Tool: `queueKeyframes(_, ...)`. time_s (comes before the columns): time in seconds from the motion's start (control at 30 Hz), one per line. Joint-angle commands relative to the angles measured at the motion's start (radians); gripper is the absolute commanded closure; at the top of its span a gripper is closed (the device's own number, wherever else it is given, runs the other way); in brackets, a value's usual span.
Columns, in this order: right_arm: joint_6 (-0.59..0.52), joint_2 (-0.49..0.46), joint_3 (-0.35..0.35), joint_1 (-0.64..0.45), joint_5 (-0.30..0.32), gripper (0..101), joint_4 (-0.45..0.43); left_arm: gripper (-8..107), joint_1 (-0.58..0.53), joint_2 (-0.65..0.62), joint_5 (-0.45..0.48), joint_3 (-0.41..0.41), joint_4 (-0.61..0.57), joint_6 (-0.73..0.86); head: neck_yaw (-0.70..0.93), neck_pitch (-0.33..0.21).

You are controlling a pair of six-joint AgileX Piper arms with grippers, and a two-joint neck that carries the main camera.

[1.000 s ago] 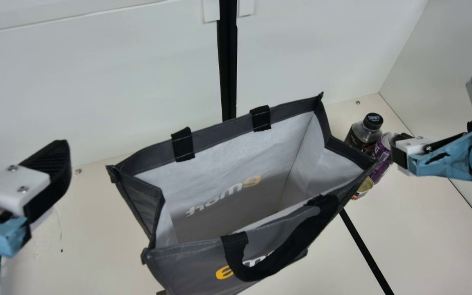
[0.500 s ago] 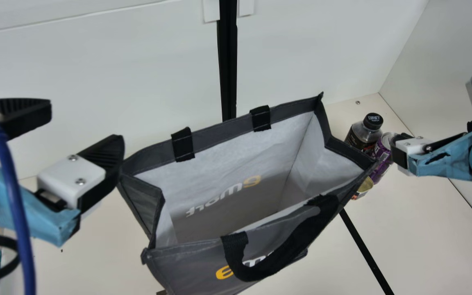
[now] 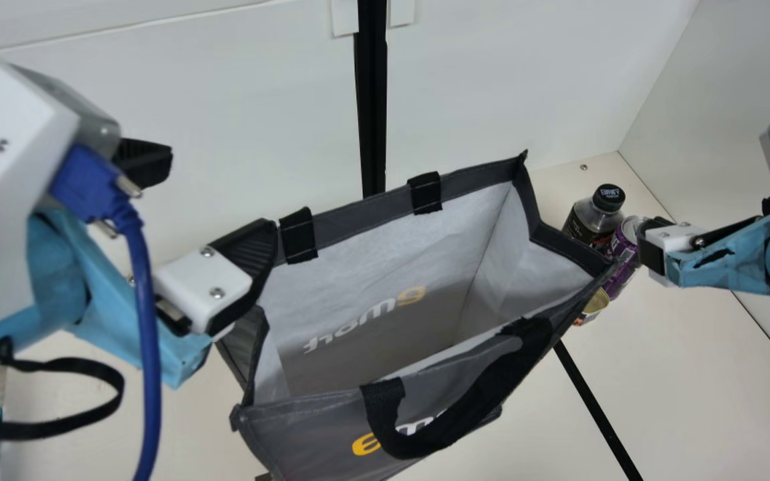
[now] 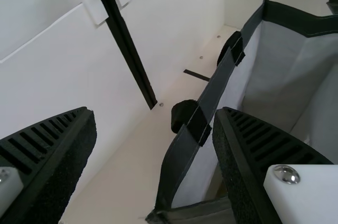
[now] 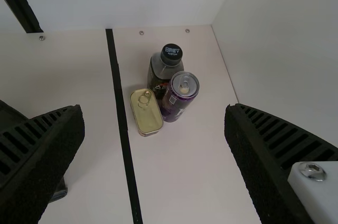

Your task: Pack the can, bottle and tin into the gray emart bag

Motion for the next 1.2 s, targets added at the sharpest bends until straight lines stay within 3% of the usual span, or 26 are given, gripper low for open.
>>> queueKeyframes(0.0, 0.000, 0.000, 0.000, 0.000, 0.000, 10, 0.000, 9, -0.004, 0.010, 0.000, -0.008, -0.006, 0.011, -0.001, -0.023)
queueKeyframes(0.67, 0.000, 0.000, 0.000, 0.000, 0.000, 10, 0.000, 9, -0.026, 0.130, 0.000, -0.071, -0.105, 0.107, -0.001, -0.023)
queueKeyframes(1.17, 0.000, 0.000, 0.000, 0.000, 0.000, 10, 0.000, 9, -0.038, 0.201, 0.000, -0.052, -0.161, 0.124, -0.001, -0.023)
